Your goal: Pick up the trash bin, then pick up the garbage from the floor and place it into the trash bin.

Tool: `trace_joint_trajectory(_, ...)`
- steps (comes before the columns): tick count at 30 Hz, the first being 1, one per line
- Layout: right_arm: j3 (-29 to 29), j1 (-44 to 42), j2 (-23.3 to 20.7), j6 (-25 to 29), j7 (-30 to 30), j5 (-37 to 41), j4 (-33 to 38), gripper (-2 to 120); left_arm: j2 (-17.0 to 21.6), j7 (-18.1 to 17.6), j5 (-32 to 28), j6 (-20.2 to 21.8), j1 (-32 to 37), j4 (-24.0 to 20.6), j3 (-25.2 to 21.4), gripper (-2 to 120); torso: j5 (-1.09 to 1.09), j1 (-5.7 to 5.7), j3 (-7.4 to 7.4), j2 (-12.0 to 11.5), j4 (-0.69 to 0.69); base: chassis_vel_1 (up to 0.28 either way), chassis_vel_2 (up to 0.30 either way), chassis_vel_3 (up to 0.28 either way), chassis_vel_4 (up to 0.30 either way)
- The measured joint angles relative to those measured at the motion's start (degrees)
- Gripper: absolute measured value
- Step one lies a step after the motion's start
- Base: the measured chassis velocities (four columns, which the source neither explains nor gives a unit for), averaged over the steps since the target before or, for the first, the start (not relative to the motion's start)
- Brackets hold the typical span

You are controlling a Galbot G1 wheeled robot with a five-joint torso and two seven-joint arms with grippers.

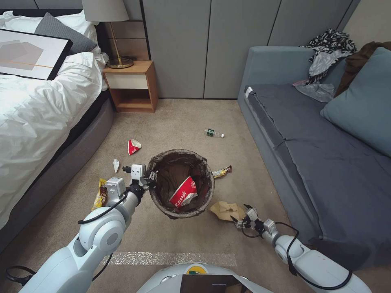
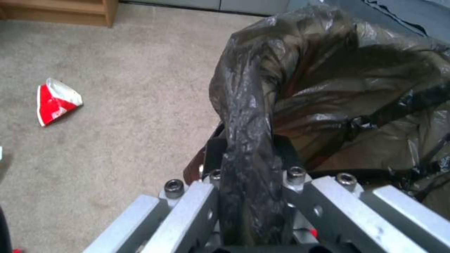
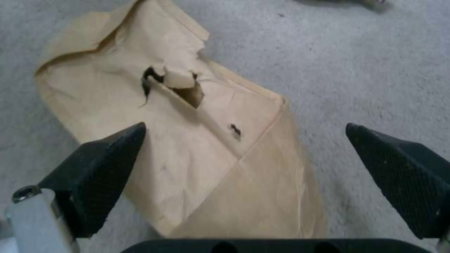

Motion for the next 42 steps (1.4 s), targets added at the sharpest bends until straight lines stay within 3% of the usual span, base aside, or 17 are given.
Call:
trace_joint_trajectory(21,-1.15,2.29,3.2,0.42,-0.39,-0.36,-4.98,100,0.6,-0.29,-1.04,-0.02,-1.53,0.03,0.18,6,0.0,0.0,0.0,0.0,-0.01,0.0,0.0,0.0,0.0)
trace_joint_trajectory(42,-0.93,1.97,3.79,0.92,-0.16,-1.14,-4.56,28,1.33,-0.41,-1.58,-0.26,-2.09,-0.05,0.26,6,0.0,0.0,0.0,0.0,0.0,0.0,0.0,0.0,0.0)
